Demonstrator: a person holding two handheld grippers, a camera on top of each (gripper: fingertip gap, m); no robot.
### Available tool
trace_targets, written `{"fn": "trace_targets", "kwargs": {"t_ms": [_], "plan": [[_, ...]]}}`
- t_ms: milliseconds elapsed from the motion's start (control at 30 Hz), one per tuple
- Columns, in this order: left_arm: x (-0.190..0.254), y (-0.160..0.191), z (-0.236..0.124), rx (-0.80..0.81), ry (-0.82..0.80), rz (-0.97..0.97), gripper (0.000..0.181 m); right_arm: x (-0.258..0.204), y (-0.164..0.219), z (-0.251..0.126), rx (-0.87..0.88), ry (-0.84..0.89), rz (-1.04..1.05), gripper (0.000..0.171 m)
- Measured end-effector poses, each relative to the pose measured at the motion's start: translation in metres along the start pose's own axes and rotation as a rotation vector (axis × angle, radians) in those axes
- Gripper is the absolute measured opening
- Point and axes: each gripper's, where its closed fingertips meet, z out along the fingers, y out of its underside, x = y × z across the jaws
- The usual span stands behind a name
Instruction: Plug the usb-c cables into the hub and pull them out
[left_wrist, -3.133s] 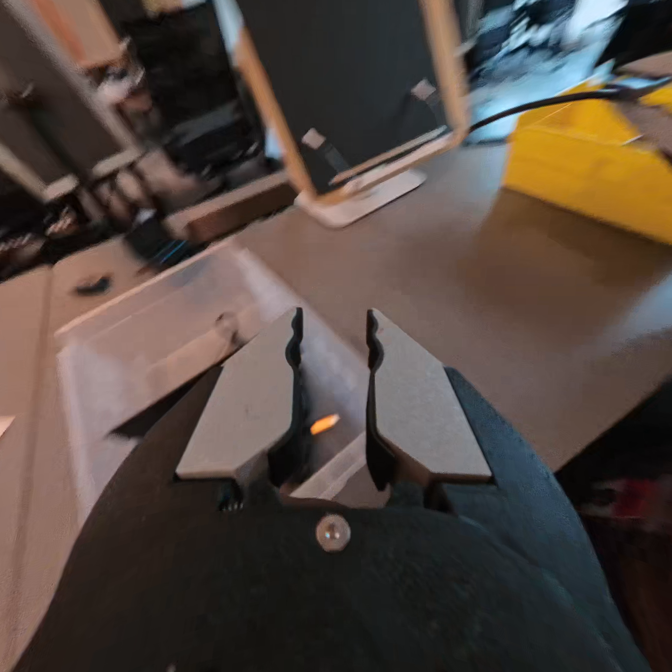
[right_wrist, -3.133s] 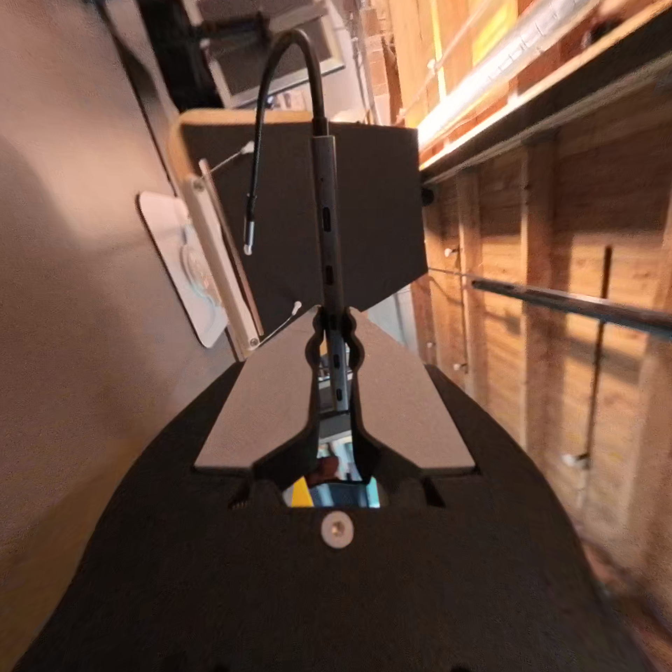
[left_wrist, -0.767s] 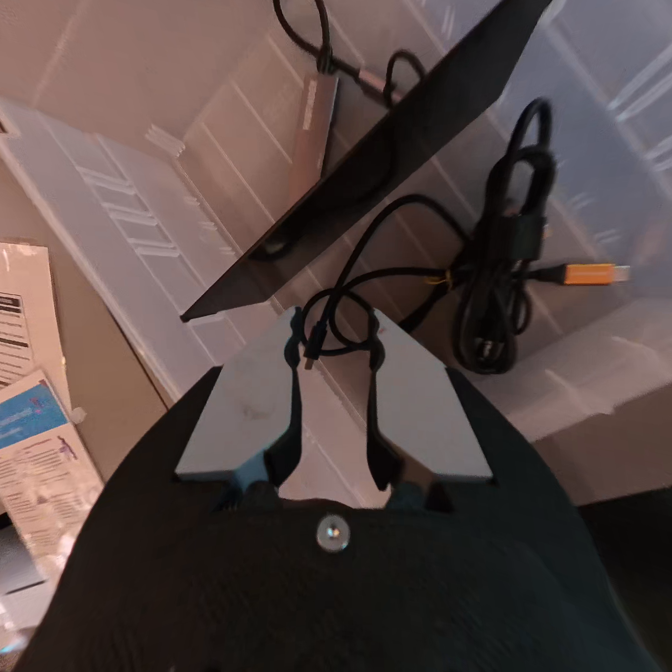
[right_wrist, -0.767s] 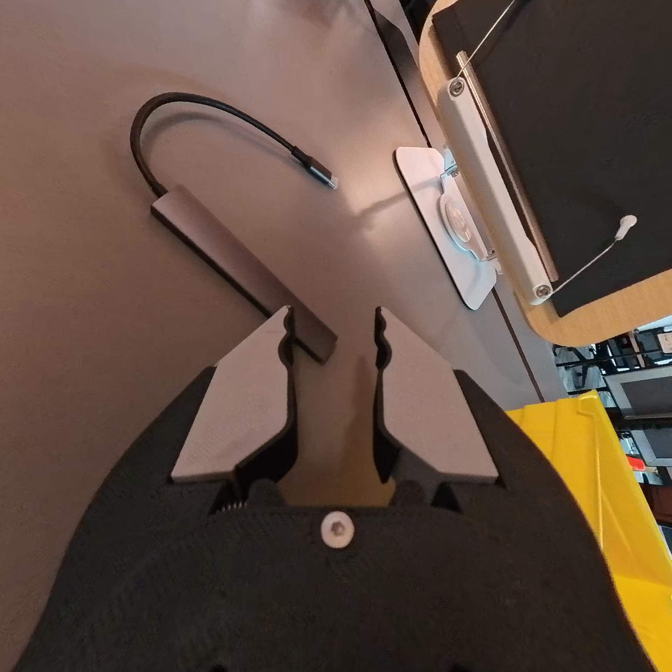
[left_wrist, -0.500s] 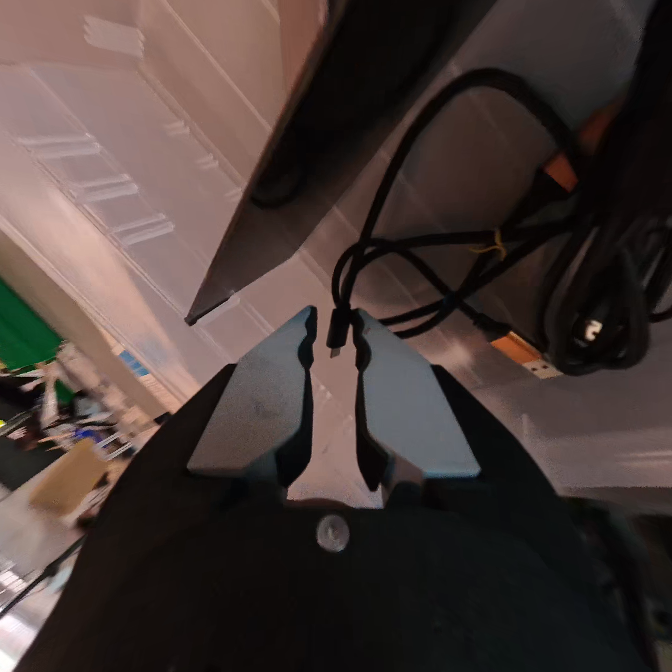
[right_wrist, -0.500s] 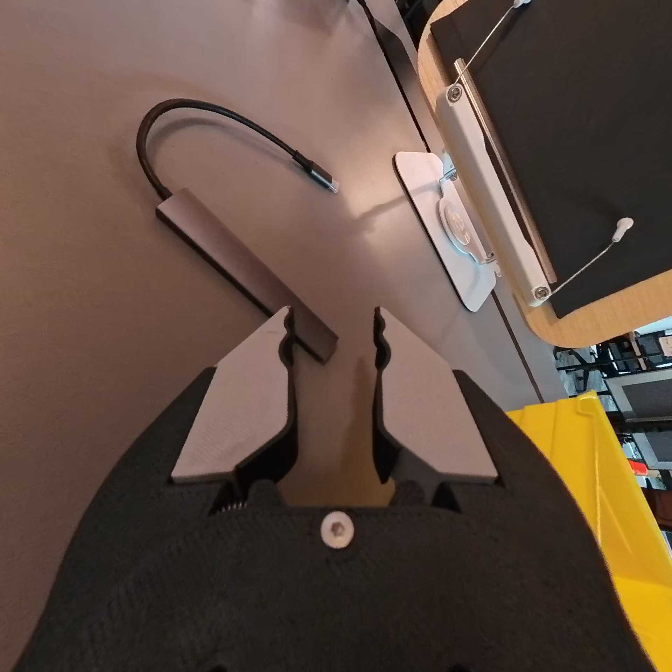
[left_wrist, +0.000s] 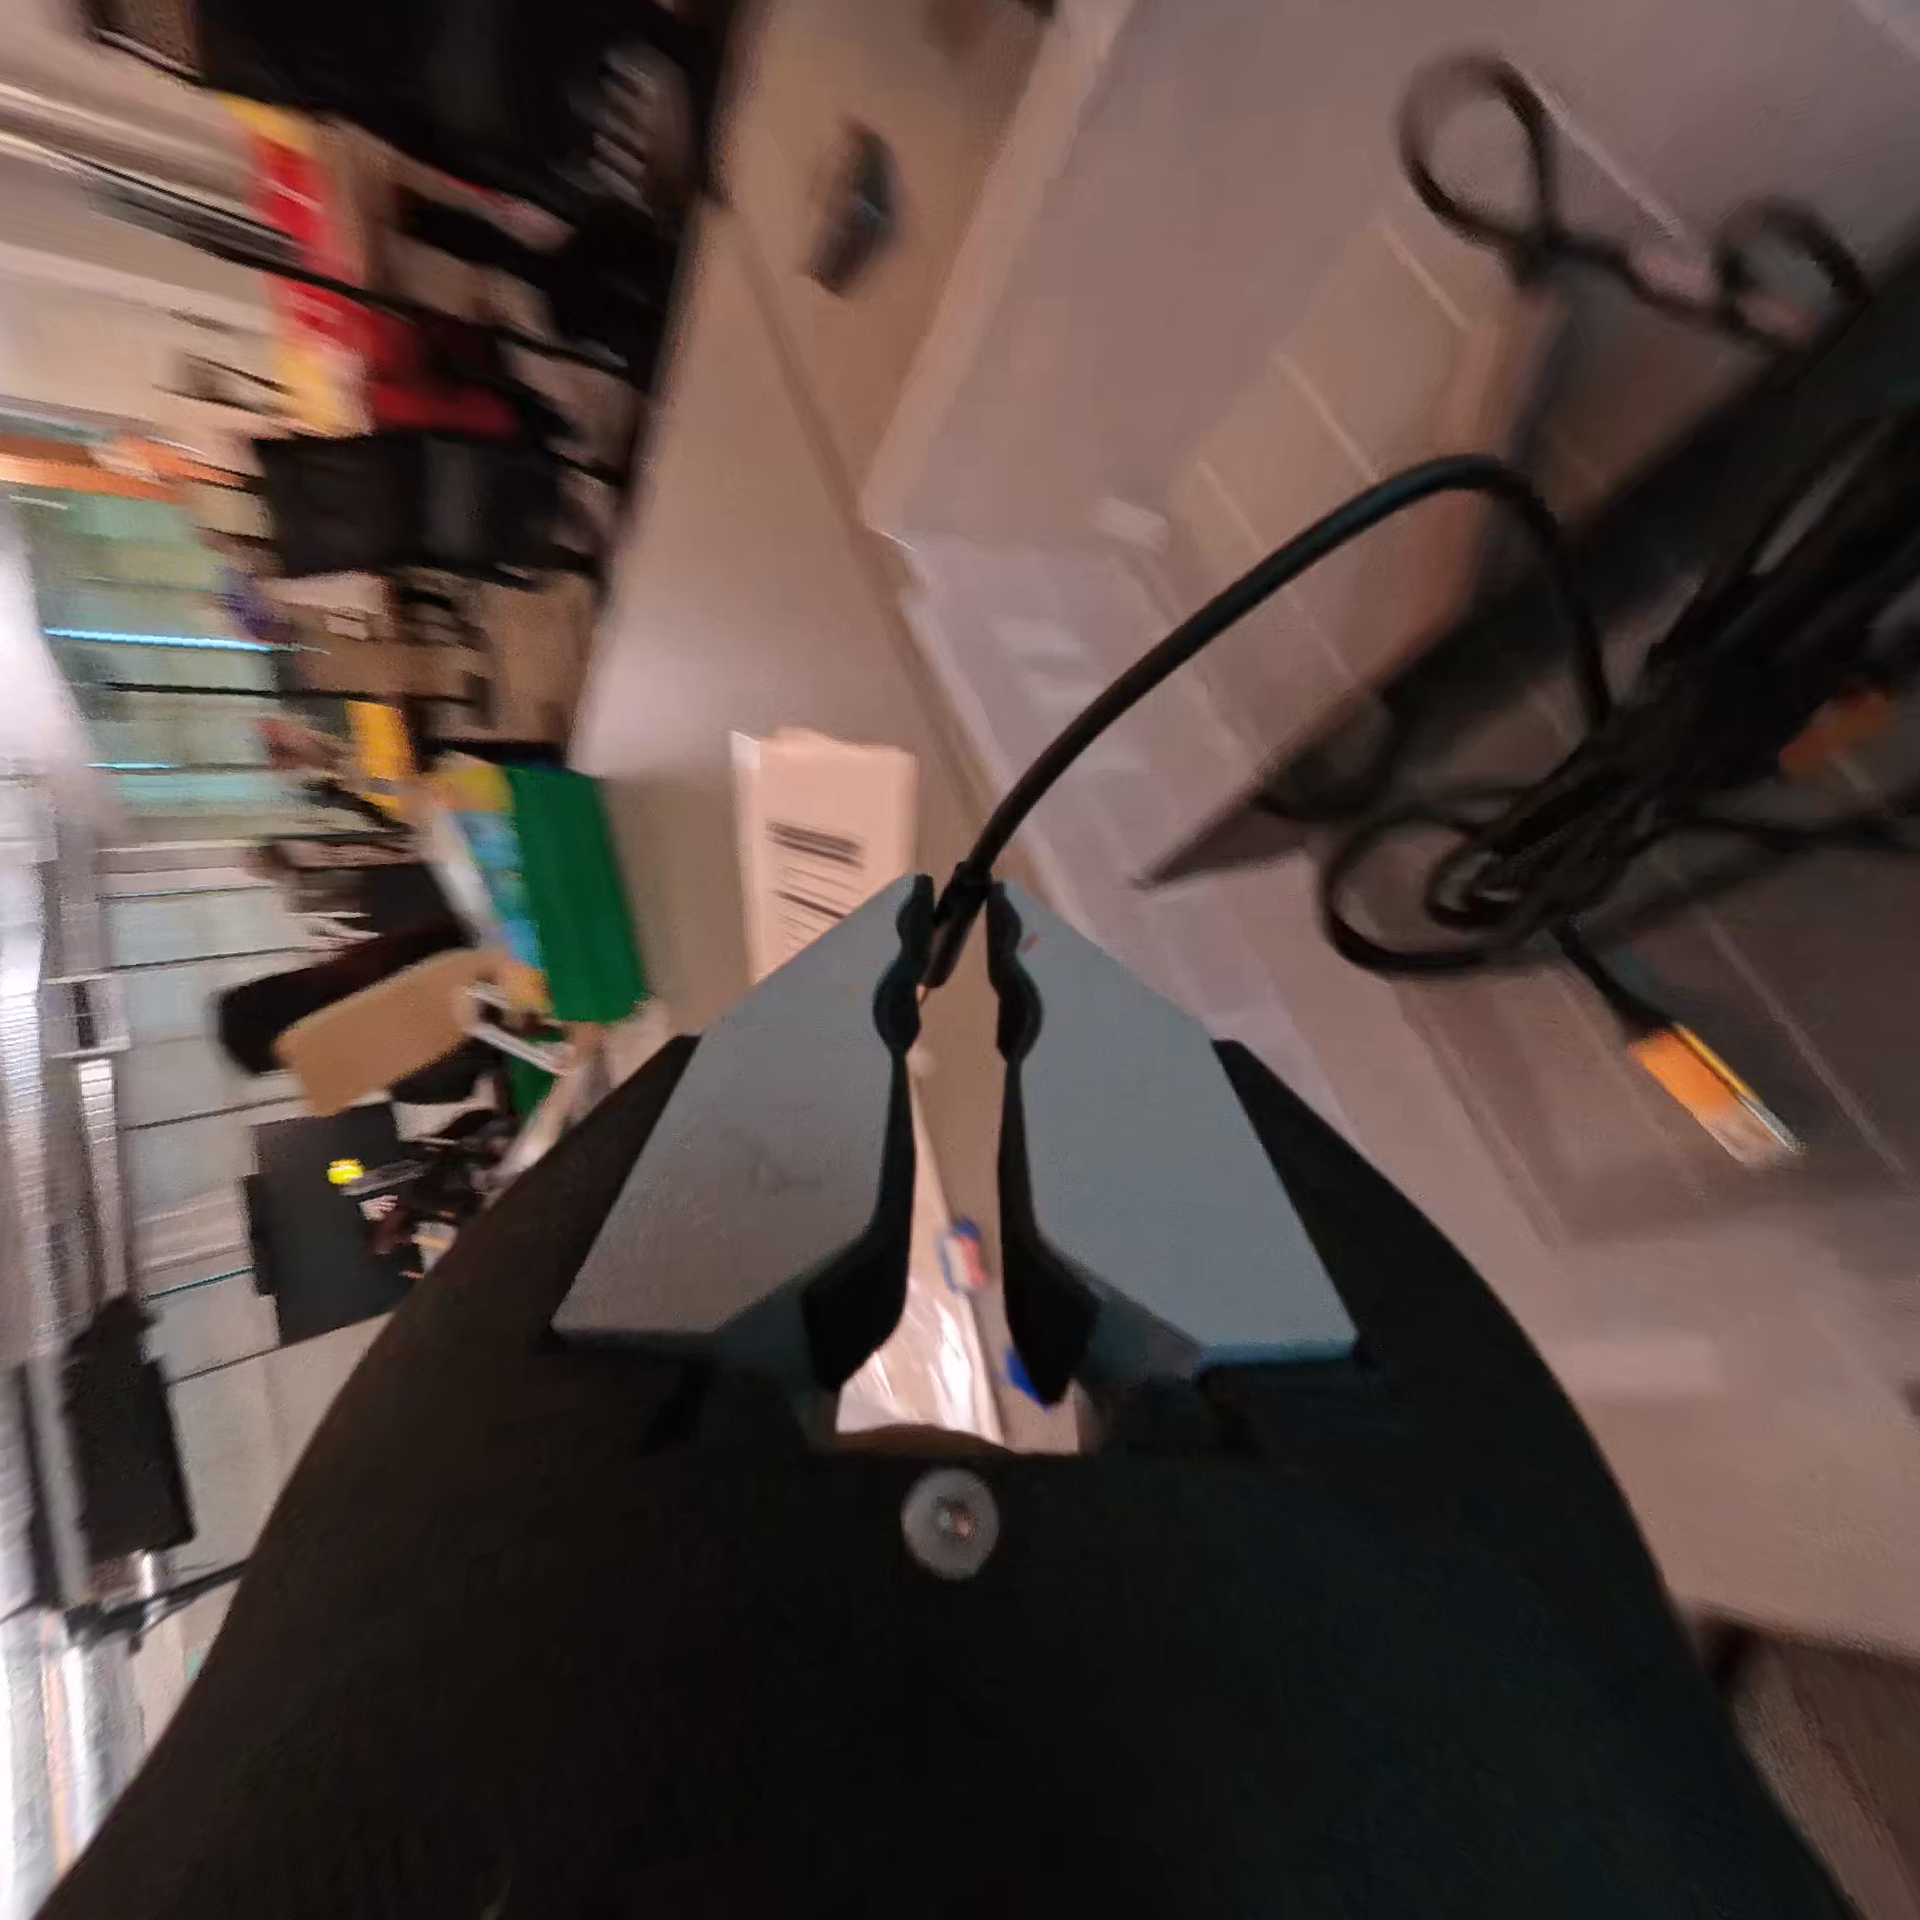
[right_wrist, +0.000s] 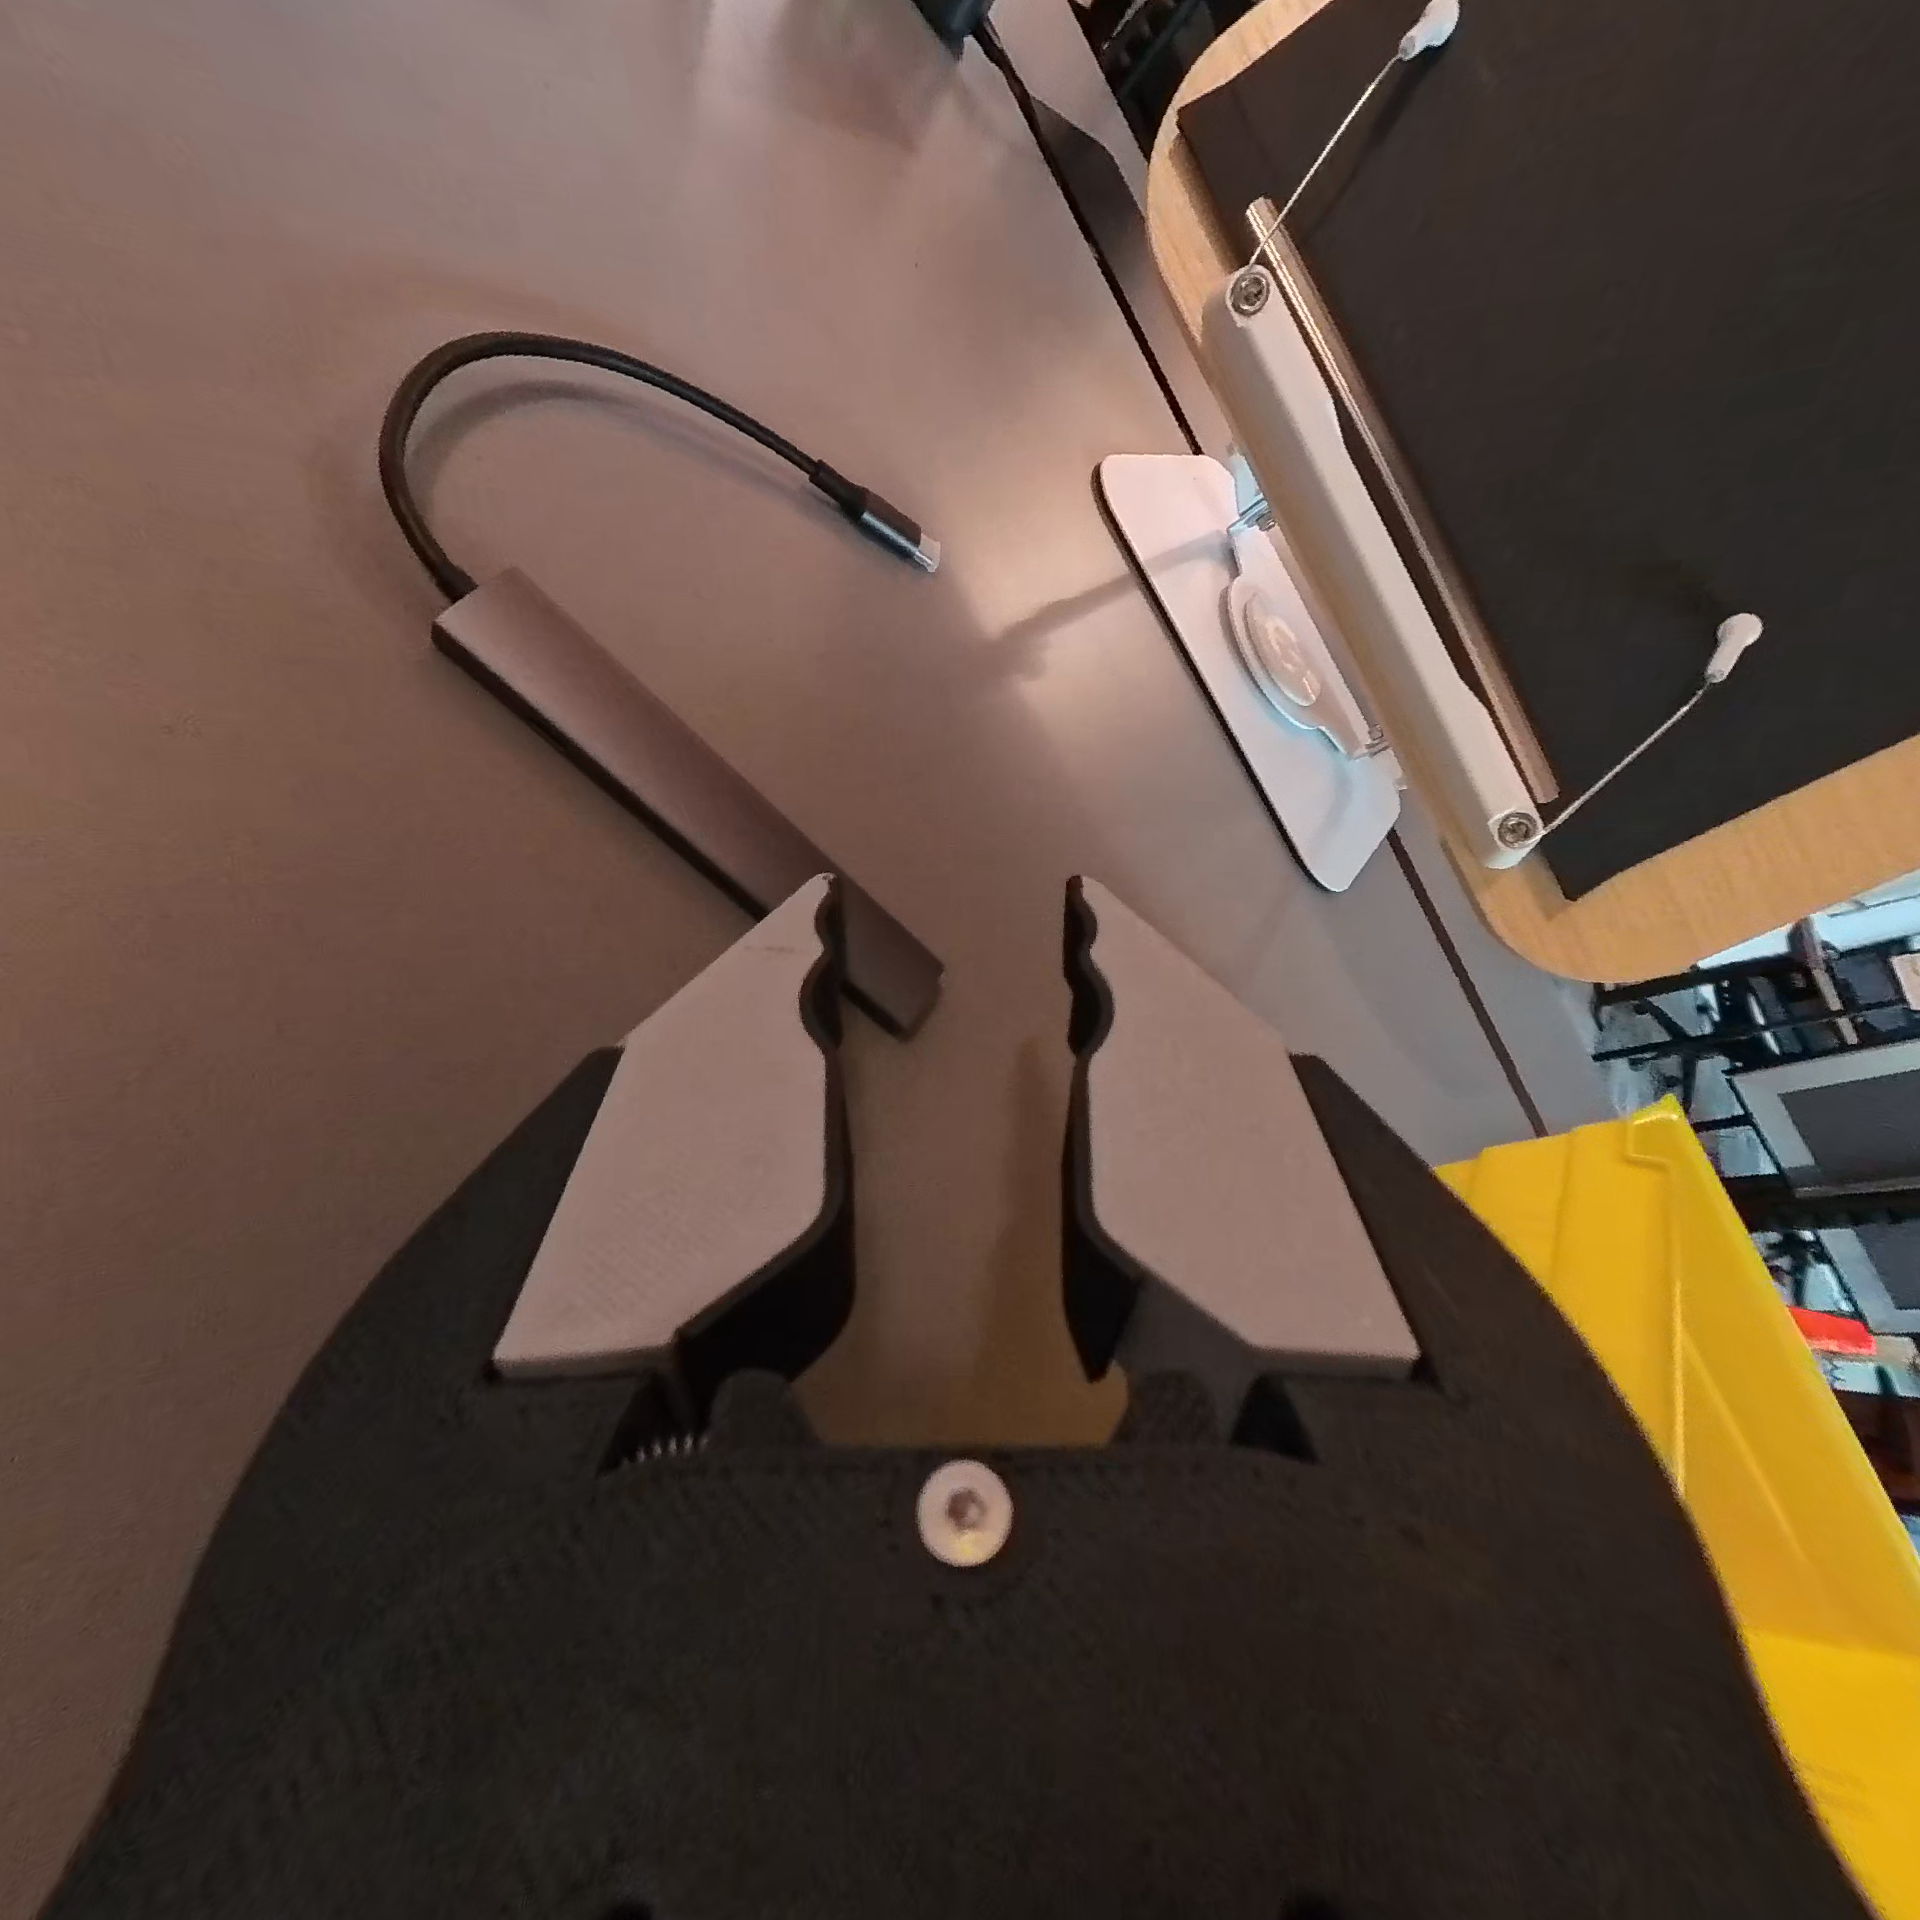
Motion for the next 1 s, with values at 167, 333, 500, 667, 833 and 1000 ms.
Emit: {"fn": "trace_targets", "kwargs": {"t_ms": [167,333,500,667,833,1000], "plan": [[-0.076,-0.036,-0.063,0.294,-0.315,-0.16,0.006,0.001,0.001,0.0,-0.002,0.005,0.009,0.038],[-0.049,-0.073,-0.104,0.454,-0.272,-0.019,0.005,-0.003,0.0,-0.001,0.009,-0.017,0.018,0.038],[-0.01,-0.114,-0.14,0.592,-0.19,-0.023,0.006,-0.002,-0.014,-0.005,0.081,-0.082,0.119,0.041],[0.09,-0.186,-0.193,0.875,-0.036,0.067,0.006,0.01,-0.056,-0.047,0.256,-0.167,0.265,0.038],[0.194,-0.252,-0.227,1.15,-0.018,0.12,0.005,0.019,-0.086,-0.103,0.333,-0.322,0.423,0.065],[0.263,-0.31,-0.245,1.318,0.127,0.055,0.005,-0.003,-0.082,-0.115,0.323,-0.449,0.499,0.052]]}}
